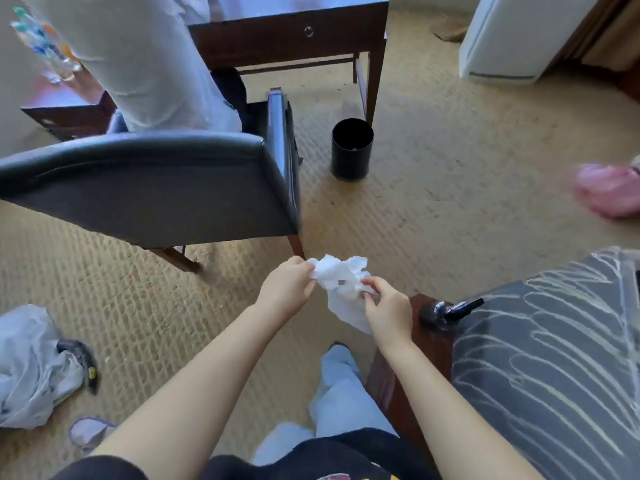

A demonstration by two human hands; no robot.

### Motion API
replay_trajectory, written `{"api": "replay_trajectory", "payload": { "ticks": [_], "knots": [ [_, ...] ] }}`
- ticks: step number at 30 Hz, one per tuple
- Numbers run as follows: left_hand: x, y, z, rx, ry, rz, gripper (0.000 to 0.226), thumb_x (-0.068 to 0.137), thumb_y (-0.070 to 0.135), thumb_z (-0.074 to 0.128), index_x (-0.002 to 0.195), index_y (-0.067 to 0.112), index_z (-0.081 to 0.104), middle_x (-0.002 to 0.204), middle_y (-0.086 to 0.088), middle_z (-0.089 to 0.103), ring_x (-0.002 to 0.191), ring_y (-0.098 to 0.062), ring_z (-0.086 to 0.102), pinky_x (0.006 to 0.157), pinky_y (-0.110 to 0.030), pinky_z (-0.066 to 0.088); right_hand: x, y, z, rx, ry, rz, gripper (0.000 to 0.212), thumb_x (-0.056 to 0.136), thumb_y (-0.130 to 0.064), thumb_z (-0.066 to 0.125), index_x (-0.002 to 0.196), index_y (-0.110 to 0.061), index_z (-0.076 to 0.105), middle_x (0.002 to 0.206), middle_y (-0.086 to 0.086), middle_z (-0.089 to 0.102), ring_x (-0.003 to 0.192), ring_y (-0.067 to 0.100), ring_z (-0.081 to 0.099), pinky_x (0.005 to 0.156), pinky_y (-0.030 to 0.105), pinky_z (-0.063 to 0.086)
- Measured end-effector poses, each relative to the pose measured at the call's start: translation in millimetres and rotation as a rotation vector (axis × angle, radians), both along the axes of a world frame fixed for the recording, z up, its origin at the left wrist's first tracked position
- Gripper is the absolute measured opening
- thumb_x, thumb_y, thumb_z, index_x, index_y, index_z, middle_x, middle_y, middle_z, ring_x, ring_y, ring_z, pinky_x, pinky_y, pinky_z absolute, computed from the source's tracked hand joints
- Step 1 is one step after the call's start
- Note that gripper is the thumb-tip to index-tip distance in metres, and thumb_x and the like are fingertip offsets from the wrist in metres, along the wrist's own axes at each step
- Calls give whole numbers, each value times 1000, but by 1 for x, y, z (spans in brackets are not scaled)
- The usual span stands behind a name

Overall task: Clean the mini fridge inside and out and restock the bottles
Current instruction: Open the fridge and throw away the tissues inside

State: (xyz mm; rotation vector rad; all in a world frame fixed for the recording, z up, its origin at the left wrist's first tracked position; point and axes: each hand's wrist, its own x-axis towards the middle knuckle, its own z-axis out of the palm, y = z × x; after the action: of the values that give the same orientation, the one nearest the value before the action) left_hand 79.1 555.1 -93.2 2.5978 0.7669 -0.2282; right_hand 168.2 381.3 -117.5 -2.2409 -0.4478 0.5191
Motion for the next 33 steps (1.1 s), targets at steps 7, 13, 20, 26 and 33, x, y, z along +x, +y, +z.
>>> {"api": "replay_trajectory", "payload": {
  "ticks": [7,13,20,26,33],
  "knots": [
    [111,66,4,-27,-112,44,19,87,5,55,95,12,71,95,-5,58,84,-26,58,70,-35,48,120,56,13,-15,0,-96,9,90,-14,60,91,-18,68,77,-5,67,76,16,62,60,25,35],
    [212,123,-7,-36,-154,65,20,90,4,49,101,13,63,91,-2,50,75,-28,55,63,-37,47,200,107,6,-81,39,-112,12,89,-16,63,80,-23,66,73,-8,62,73,15,59,58,23,35],
    [346,220,-41,-90,-142,123,21,91,11,47,110,17,55,101,-2,61,82,-26,57,66,-39,49,318,190,-14,-117,24,-181,17,83,-10,68,71,-23,66,85,-14,53,78,4,55,63,17,39],
    [446,304,-65,-86,-82,177,22,93,12,46,110,16,61,107,-1,63,98,-22,55,77,-38,49,420,256,-33,-157,63,-205,17,86,-12,60,77,-25,64,81,-10,59,77,8,57,61,25,43],
    [545,365,-109,-133,-44,250,19,96,15,44,106,13,60,105,-3,62,90,-22,58,75,-34,47,539,333,-84,-123,215,-233,18,85,-11,54,88,-26,65,89,-9,67,83,13,62,67,29,48]
  ]
}}
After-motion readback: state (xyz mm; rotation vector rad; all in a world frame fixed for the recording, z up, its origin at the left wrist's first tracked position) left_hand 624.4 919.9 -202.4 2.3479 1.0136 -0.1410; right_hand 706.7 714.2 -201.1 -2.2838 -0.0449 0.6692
